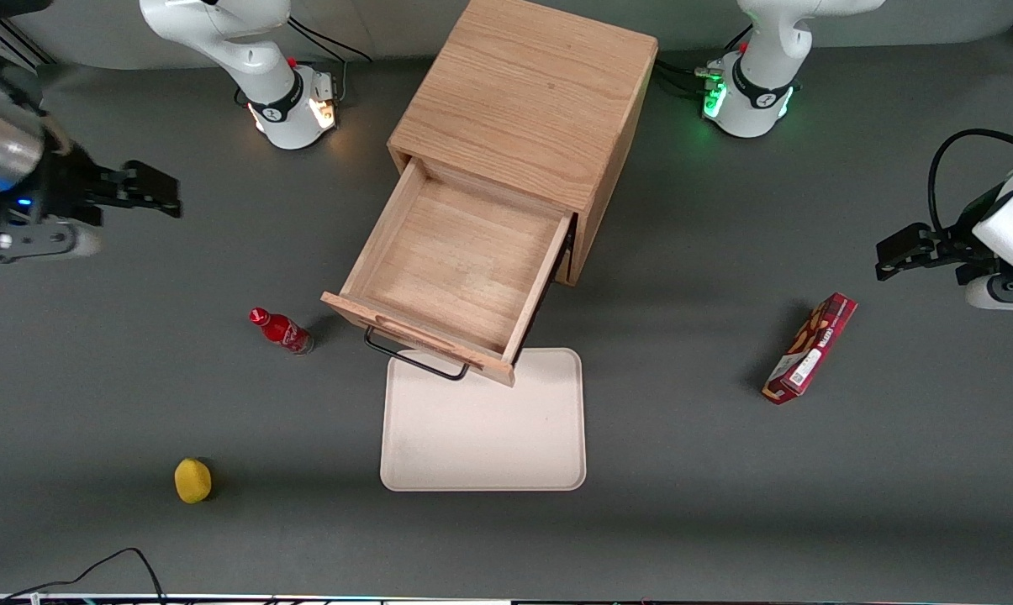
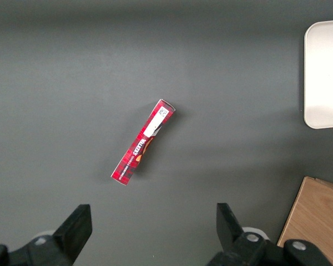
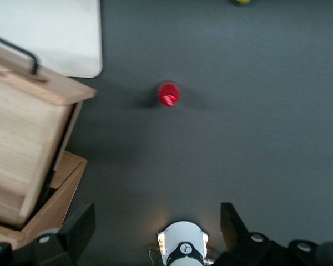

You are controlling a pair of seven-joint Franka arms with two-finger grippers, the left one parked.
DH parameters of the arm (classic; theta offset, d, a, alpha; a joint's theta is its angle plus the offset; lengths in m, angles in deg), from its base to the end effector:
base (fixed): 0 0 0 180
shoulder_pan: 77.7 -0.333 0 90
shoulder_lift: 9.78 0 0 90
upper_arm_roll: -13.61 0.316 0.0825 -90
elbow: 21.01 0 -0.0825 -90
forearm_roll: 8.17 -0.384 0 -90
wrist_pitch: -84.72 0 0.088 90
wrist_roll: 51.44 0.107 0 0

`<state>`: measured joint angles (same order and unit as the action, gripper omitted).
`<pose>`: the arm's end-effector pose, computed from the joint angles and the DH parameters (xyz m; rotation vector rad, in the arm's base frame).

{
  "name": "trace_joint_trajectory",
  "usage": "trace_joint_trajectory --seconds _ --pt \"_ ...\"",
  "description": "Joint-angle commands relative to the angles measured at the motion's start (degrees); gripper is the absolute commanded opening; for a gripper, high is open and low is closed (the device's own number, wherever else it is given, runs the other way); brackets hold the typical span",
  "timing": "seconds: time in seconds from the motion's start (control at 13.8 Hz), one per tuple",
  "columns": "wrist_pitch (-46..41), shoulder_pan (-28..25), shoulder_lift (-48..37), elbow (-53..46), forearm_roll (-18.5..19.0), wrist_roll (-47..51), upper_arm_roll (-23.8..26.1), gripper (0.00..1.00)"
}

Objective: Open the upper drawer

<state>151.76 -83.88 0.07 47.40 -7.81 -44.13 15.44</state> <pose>0.5549 0.0751 0.6671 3.1004 0.0161 -0.3016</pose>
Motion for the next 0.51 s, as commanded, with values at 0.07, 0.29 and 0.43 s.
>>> trace_joint_trajectory --seconds 0.07,0.29,0.43 --pt "17.90 -0.68 -23.42 34.70 -3.53 -0.63 -6.05 1.00" --pt "21.82 -1.02 -26.46 39.71 -0.04 -0.72 -6.05 1.00" --pt "21.21 -0.94 -24.36 36.98 0.60 -0.37 -6.23 1.00"
